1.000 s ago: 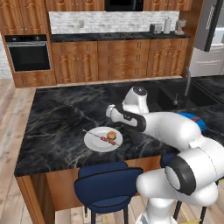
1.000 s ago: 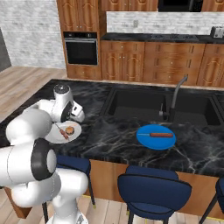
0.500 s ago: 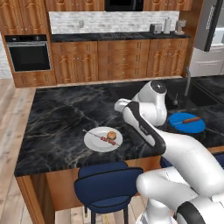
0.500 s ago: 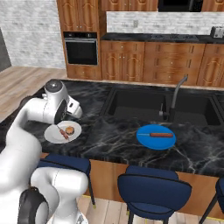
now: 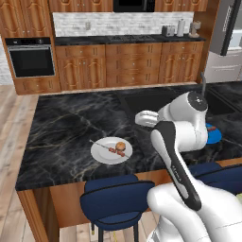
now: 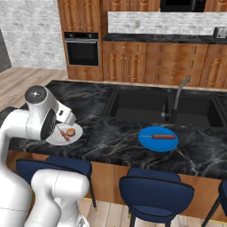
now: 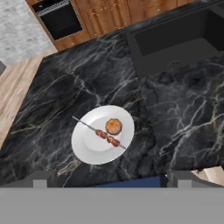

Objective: Pick up the tangerine and banana from the fridge and place one fruit on each plate on the dining counter.

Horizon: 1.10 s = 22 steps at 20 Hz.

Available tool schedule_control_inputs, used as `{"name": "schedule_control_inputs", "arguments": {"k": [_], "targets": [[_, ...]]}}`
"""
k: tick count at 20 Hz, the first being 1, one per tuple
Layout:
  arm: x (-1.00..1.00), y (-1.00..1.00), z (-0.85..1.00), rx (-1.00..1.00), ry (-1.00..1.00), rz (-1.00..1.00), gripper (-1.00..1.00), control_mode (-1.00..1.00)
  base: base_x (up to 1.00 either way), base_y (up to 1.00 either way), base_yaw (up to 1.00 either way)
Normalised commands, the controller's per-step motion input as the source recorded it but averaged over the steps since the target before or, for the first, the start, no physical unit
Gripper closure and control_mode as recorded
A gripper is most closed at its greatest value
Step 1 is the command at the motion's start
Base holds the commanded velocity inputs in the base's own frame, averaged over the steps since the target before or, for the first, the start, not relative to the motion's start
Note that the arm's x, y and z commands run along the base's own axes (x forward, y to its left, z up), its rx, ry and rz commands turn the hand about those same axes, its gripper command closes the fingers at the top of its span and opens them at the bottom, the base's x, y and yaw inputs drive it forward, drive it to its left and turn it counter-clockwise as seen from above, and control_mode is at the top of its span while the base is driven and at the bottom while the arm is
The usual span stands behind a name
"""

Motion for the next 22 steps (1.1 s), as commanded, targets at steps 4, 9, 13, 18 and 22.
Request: {"name": "schedule_control_inputs", "arguments": {"k": [4, 9, 13, 18, 22], "targets": [[-0.99, -0.14, 0.45, 0.0, -0.11, -0.09, -1.0, -1.0, 0.0, 0.0, 0.0], [-0.98, -0.13, 0.51, 0.0, -0.15, -0.09, -1.0, -1.0, 0.0, 0.0, 0.0], [-0.97, -0.14, 0.53, -0.02, -0.21, -0.11, -1.0, -1.0, 0.0, 0.0, 0.0], [-0.91, -0.25, 0.25, -0.03, -0.2, -0.04, -1.0, -1.0, 0.0, 0.0, 0.0], [-0.5, -0.32, 0.0, 0.0, -0.04, 0.0, -1.0, -1.0, 0.0, 0.0, 0.0]]}}
